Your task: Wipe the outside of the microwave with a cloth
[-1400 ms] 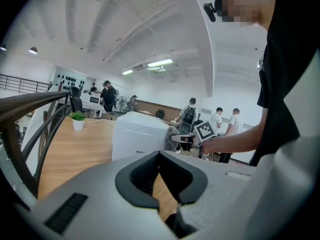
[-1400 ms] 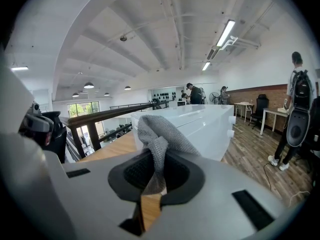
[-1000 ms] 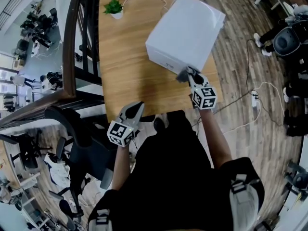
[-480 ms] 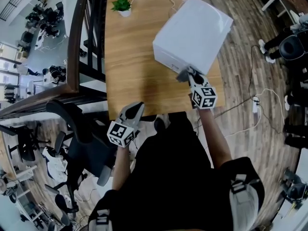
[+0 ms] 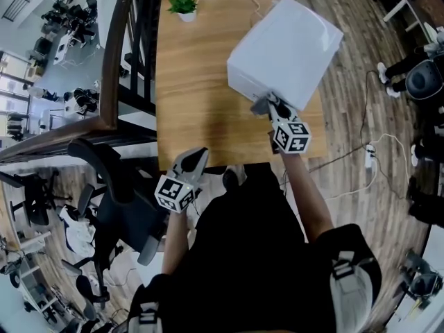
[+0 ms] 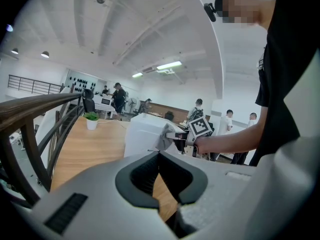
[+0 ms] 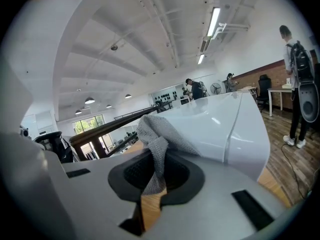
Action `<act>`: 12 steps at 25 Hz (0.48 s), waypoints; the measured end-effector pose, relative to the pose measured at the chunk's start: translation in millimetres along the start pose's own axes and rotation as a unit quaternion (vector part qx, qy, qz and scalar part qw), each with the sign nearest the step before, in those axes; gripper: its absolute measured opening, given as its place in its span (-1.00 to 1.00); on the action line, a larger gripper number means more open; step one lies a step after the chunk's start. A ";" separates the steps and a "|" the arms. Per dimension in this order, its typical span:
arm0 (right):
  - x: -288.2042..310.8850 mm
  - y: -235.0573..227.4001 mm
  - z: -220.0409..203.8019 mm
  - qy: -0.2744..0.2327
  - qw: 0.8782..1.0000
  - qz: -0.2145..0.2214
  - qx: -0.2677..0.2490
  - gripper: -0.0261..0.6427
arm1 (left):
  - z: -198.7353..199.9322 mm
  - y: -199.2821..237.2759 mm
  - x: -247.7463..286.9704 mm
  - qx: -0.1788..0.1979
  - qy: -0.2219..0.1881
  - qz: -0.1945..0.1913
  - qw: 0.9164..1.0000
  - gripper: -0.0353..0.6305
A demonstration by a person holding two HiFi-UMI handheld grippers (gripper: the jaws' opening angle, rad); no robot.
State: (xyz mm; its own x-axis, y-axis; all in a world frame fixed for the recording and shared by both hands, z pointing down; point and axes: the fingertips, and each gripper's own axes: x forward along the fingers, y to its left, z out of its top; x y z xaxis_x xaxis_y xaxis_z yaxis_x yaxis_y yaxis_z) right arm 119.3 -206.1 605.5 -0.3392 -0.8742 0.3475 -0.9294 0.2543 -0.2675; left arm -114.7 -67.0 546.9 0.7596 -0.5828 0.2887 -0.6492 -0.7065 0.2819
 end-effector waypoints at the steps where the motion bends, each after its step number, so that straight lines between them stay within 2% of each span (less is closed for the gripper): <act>1: 2.8 1.4 0.1 0.000 1.000 0.002 0.000 -0.84 | -0.3 1.3 -0.4 0.000 0.000 0.001 1.000 -0.91; 12: 27.3 17.0 1.8 0.007 1.000 0.021 -0.011 -0.84 | 0.0 11.3 -6.5 -0.004 -0.006 0.018 1.000 -0.91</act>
State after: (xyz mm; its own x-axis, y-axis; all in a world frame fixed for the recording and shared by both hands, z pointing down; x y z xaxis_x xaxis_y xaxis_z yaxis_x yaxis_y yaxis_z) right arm 94.5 -226.3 608.9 -0.3791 -0.8569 0.3494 -0.9175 0.2990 -0.2621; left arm -127.0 -71.2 548.2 0.7356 -0.6128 0.2887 -0.6769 -0.6815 0.2782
